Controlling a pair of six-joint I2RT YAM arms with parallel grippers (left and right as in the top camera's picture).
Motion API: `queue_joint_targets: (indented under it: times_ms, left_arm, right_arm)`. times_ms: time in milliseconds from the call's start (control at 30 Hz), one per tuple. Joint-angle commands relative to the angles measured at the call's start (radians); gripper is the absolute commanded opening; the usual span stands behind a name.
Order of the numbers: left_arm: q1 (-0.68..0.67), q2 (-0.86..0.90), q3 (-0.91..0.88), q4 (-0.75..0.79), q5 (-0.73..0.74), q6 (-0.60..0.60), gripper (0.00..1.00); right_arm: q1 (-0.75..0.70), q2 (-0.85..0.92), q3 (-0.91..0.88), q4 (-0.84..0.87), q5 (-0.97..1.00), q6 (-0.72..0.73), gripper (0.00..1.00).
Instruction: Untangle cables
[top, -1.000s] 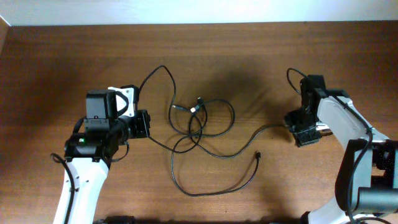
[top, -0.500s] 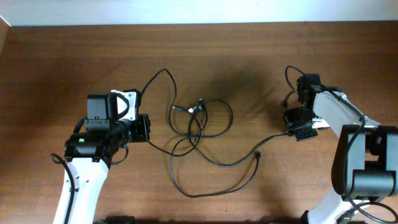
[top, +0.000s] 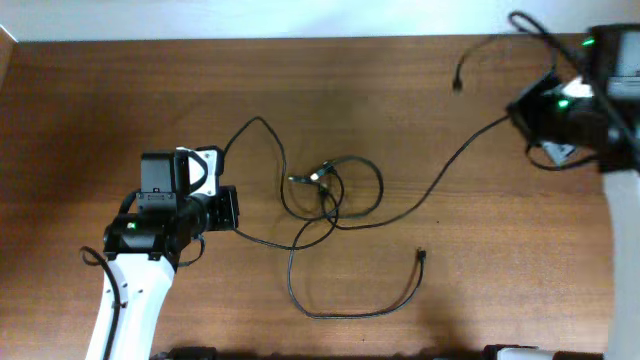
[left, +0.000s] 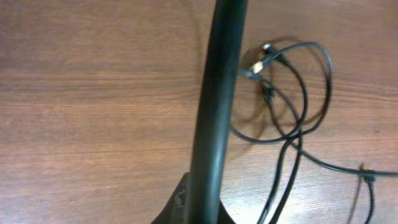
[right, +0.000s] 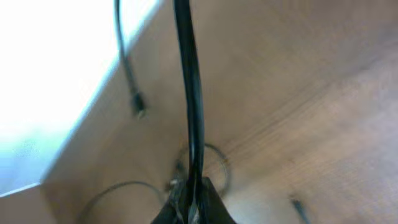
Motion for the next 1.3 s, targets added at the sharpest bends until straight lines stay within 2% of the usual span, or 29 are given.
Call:
queue_joint_targets:
  times_ms: [0, 167, 267, 333, 367, 467, 567, 767, 867, 967, 1067, 1267]
  left_arm:
    - [0.0, 0.009, -0.026, 0.002, -0.086, 0.019, 0.0]
    - [0.0, 0.063, -0.071, 0.021, -0.206, 0.014, 0.0]
    - [0.0, 0.126, -0.072, 0.034, -0.306, -0.095, 0.0]
    - [0.0, 0.17, -0.072, 0.053, -0.314, -0.144, 0.0]
    - [0.0, 0.19, -0.072, 0.068, -0.29, -0.147, 0.0]
    - [-0.005, 0.254, -0.072, 0.141, -0.069, -0.146, 0.0]
    - [-0.063, 0.278, -0.072, 0.219, 0.051, -0.146, 0.0]
    - [-0.272, 0.278, -0.072, 0.399, 0.077, -0.147, 0.0]
    - [-0.307, 0.279, -0.072, 0.441, 0.063, -0.146, 0.0]
    - [-0.321, 0.279, -0.072, 0.421, -0.023, -0.146, 0.0]
    - [-0.32, 0.279, -0.072, 0.356, -0.128, -0.146, 0.0]
    - [-0.321, 0.279, -0.072, 0.316, -0.104, -0.147, 0.0]
  right_arm:
    - [0.005, -0.011, 0.198, -0.107, -0.014, -0.036, 0.04]
    - [0.005, -0.011, 0.402, -0.226, -0.021, -0.059, 0.04]
    - [0.005, -0.011, 0.462, -0.237, -0.035, -0.059, 0.04]
    - [0.004, -0.011, 0.484, -0.235, -0.083, -0.058, 0.04]
    - [0.004, -0.011, 0.485, -0.229, -0.115, -0.055, 0.04]
    - [0.005, -0.009, 0.485, -0.182, -0.24, -0.042, 0.04]
    - [0.005, -0.008, 0.484, -0.173, -0.294, -0.032, 0.04]
    - [0.005, -0.008, 0.484, -0.24, -0.356, -0.059, 0.04]
    - [0.005, -0.008, 0.484, -0.239, -0.463, -0.059, 0.04]
    - [0.005, -0.009, 0.484, -0.238, -0.455, -0.067, 0.04]
    - [0.005, -0.008, 0.484, -0.242, -0.278, -0.071, 0.04]
    - [0.004, 0.038, 0.484, -0.29, 0.425, -0.069, 0.04]
